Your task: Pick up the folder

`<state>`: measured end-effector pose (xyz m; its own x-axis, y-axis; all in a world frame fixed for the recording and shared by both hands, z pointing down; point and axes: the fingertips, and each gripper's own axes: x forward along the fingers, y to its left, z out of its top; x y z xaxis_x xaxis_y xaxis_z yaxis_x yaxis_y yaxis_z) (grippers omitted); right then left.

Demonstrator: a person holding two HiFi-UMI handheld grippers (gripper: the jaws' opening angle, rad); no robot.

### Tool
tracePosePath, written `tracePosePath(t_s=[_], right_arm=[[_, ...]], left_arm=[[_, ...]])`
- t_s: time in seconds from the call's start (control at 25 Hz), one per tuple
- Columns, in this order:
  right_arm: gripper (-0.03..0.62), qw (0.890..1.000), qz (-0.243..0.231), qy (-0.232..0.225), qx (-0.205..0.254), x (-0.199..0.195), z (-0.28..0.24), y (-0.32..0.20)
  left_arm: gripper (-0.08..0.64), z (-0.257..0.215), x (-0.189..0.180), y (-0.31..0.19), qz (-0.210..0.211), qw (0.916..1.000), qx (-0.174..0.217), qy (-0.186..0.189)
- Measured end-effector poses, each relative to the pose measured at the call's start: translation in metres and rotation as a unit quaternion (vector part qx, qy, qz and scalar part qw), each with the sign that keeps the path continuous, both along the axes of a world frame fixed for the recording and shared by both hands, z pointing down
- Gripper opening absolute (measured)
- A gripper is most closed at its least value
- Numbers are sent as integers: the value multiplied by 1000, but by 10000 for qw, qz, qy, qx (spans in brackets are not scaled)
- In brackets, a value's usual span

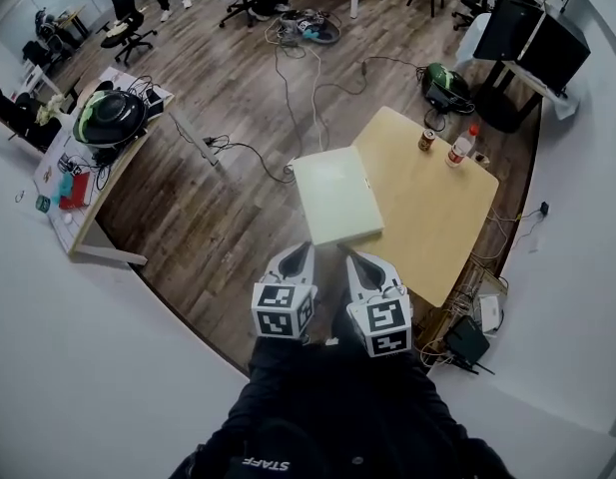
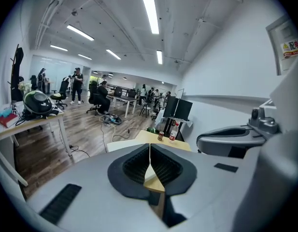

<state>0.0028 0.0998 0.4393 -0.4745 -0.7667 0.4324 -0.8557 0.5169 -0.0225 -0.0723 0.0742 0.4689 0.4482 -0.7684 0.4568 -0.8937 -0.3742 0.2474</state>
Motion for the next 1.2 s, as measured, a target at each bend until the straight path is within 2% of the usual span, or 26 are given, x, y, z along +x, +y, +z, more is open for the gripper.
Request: tracePosePath(t_s=[0.32,0.6,0.84,1.0,1.2], right_arm=[[21,9997,162,-108,-166,59,8,-65],[21,9992,215,-203,-277,94,18,-107],[21,9989,111,-263,-368,105,28,-131],[21,9978,93,-331,-567,105,40,-136],[21,9968,15,-237,-767,95,60,-143]], left_arm=[[34,4,60,-75,224,9997,-96,-87],[34,12,98,-112,330,9992,-171,-166],[34,28,97,-132,150,9988,-278,-381],[34,52,82,-136,-45,9968,-519,-602],[34,70,64,-144,-249,9957,-664,-588]])
